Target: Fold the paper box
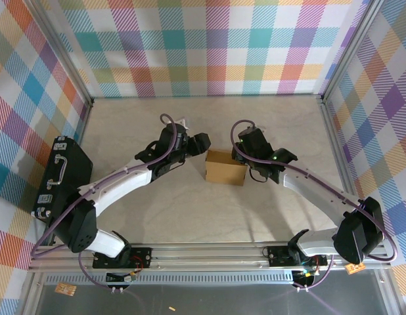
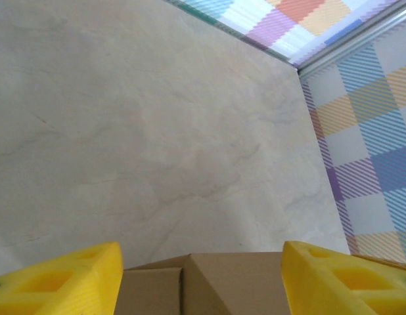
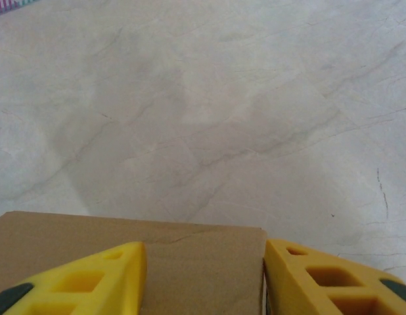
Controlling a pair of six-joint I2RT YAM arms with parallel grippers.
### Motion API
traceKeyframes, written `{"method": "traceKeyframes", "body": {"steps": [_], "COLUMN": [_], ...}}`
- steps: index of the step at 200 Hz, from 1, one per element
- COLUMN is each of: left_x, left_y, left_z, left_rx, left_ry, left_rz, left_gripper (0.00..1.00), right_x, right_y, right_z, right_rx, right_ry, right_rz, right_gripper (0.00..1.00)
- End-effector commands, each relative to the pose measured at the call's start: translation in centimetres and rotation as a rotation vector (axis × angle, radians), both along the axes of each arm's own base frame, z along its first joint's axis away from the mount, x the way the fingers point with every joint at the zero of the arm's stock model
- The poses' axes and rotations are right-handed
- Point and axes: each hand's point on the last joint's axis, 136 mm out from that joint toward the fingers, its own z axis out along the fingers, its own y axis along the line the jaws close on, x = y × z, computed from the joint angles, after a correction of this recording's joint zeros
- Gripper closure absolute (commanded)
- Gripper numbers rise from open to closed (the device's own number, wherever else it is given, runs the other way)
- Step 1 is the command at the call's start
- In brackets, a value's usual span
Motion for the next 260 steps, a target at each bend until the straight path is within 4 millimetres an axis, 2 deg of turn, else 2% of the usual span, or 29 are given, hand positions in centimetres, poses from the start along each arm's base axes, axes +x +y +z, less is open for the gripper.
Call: {"method": "traceKeyframes", "body": {"steps": [1, 22, 37, 55, 69, 97, 112, 134, 155, 175, 187, 200, 211, 234, 243, 260], "left_x": [-1.2, -2.3, -2.6, -2.8, -2.9, -3.0, -2.9, -2.9, -3.0, -3.8, -4.4, -4.8, -4.9, -5.0, -5.1, -5.8], "left_y": [-0.9, 0.4, 1.3, 1.4, 1.1, 0.6, 0.5, 0.3, 0.2, 1.1, 1.9, 2.7, 2.8, 2.4, 2.3, 1.8], "left_z": [-4.0, -5.8, -5.6, -5.9, -6.8, -8.1, -8.4, -8.6, -9.5, -11.7, -13.4, -13.8, -13.2, -11.9, -12.7, -15.5], "left_rx": [-0.022, 0.001, 0.012, 0.018, 0.020, 0.014, 0.009, -0.001, 0.006, 0.053, 0.084, 0.090, 0.083, 0.051, 0.048, 0.030], "left_ry": [0.088, 0.112, 0.090, 0.094, 0.112, 0.139, 0.144, 0.148, 0.167, 0.210, 0.244, 0.247, 0.236, 0.226, 0.243, 0.313], "left_rz": [-0.063, -0.040, -0.021, -0.026, -0.040, -0.062, -0.059, -0.059, -0.059, -0.035, -0.012, 0.013, 0.012, 0.001, 0.003, -0.011], "left_gripper": [0.42, 0.48, 0.53, 0.53, 0.51, 0.49, 0.48, 0.48, 0.49, 0.53, 0.59, 0.66, 0.70, 0.71, 0.71, 0.71], "right_x": [-3.1, -3.6, -3.7, -3.6, -3.5, -3.5, -3.6, -3.5, -4.3, -5.6, -6.2, -6.3, -6.1, -5.5, -5.4, -5.9], "right_y": [-0.8, -1.1, -1.2, -0.9, -0.6, -0.6, -1.7, -2.8, -3.7, -5.1, -5.5, -5.4, -5.1, -4.8, -4.7, -4.7], "right_z": [-5.0, -5.7, -5.8, -5.2, -3.5, 2.8, 3.6, 1.8, -1.8, -5.7, -7.0, -6.7, -5.6, -3.7, -4.0, -6.5], "right_rx": [-0.102, -0.115, -0.115, -0.103, -0.077, 0.025, 0.044, 0.061, 0.023, -0.019, -0.028, -0.025, -0.011, -0.007, -0.005, -0.006], "right_ry": [0.183, 0.204, 0.202, 0.189, 0.168, 0.047, 0.031, 0.079, 0.158, 0.217, 0.241, 0.236, 0.214, 0.173, 0.173, 0.209], "right_rz": [0.054, 0.059, 0.060, 0.069, 0.075, 0.095, 0.088, 0.068, 0.039, -0.009, -0.011, -0.002, 0.015, 0.030, 0.031, 0.037], "right_gripper": [0.50, 0.50, 0.50, 0.50, 0.44, 0.41, 0.41, 0.47, 0.54, 0.67, 0.71, 0.71, 0.70, 0.68, 0.68, 0.68]}}
